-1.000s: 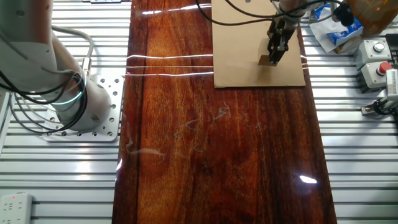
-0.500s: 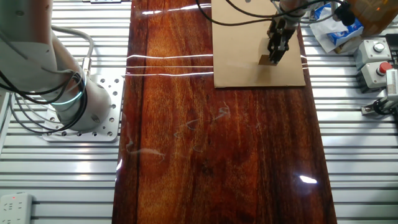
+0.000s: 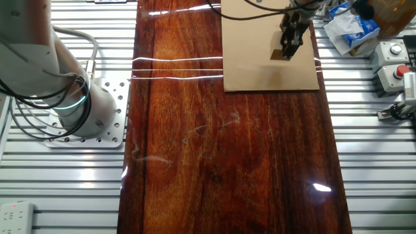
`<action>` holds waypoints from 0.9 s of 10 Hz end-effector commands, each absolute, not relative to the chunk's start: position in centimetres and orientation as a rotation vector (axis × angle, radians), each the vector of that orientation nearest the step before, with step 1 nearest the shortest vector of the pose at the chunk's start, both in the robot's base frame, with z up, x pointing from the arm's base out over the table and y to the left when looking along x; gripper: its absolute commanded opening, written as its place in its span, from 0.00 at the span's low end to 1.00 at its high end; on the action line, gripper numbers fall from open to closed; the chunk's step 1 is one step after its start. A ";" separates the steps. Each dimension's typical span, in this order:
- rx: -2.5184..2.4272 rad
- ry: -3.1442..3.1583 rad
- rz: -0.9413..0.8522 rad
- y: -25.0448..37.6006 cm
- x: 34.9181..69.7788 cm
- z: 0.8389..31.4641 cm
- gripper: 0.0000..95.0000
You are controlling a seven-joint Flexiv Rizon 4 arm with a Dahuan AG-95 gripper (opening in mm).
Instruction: Grab the block and place it at the designated location
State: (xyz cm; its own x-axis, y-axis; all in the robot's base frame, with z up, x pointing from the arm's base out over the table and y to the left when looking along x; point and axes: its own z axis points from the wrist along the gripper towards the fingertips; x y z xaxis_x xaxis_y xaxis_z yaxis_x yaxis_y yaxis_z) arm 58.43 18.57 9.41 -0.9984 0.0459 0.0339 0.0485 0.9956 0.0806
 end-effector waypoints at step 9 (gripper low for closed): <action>-0.278 -3.098 -0.084 34.6 53.7 6.9 0.20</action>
State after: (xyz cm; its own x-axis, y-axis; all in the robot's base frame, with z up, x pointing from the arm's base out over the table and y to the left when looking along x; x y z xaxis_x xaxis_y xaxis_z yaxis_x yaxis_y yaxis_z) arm 53.50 35.02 6.79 -0.9833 0.1798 0.0295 0.1811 0.9821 0.0520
